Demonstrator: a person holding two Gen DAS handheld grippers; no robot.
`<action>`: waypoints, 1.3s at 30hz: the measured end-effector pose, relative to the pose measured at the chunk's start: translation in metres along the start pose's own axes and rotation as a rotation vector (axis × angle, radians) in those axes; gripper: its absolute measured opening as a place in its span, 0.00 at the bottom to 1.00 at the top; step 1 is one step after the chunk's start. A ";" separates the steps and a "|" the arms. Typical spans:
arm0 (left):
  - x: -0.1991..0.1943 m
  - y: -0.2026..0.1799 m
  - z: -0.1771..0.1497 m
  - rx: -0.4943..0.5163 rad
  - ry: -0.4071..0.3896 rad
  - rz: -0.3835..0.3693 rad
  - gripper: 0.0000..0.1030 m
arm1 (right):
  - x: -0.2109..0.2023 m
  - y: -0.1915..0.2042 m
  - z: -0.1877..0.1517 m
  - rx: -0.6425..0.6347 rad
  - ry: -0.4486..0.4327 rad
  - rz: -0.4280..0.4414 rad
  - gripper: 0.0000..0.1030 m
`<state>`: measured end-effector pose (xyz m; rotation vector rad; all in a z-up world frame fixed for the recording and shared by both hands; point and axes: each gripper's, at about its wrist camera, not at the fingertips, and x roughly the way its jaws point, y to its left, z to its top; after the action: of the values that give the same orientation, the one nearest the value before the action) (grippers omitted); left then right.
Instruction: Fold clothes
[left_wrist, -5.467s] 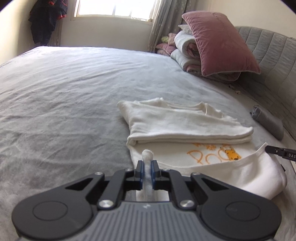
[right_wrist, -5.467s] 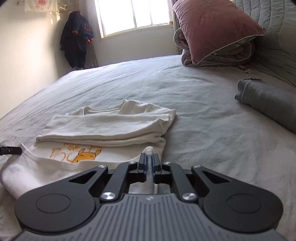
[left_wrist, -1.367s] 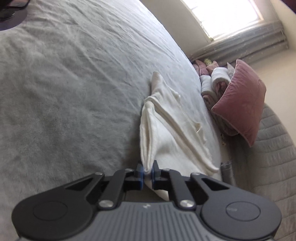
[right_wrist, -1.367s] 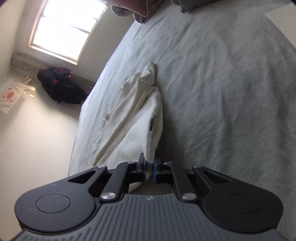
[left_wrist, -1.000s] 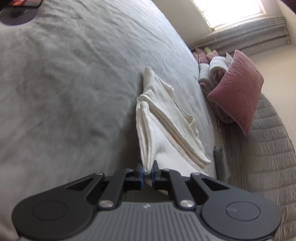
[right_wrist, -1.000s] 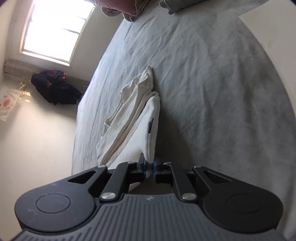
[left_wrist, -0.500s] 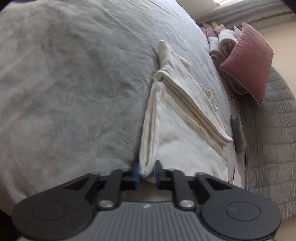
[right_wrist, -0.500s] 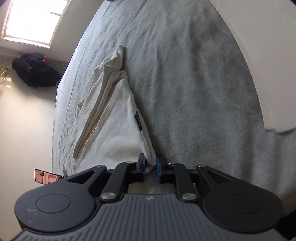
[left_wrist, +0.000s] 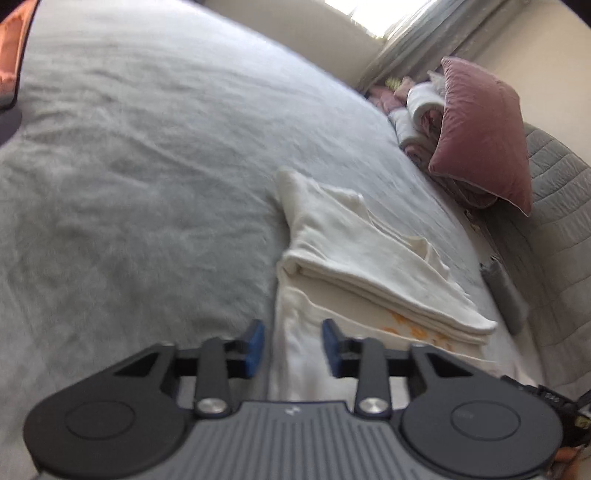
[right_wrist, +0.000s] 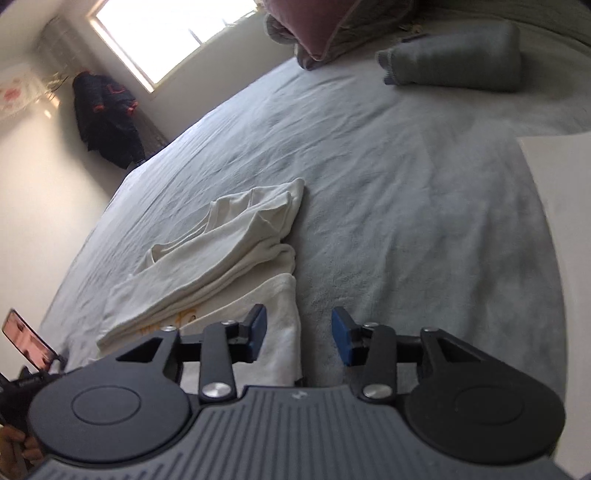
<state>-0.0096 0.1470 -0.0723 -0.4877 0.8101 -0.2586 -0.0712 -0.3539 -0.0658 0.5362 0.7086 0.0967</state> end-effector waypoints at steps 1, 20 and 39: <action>0.001 0.001 0.000 0.007 -0.016 -0.001 0.17 | 0.004 0.003 -0.002 -0.035 -0.014 -0.001 0.30; -0.013 -0.063 -0.015 0.443 -0.174 -0.064 0.42 | 0.007 0.095 -0.043 -0.735 -0.231 -0.106 0.38; 0.023 -0.076 -0.041 0.650 0.003 -0.129 0.55 | 0.066 0.120 -0.043 -0.790 -0.007 0.092 0.38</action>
<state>-0.0274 0.0599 -0.0719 0.0742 0.6512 -0.6160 -0.0370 -0.2142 -0.0721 -0.1890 0.5799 0.4390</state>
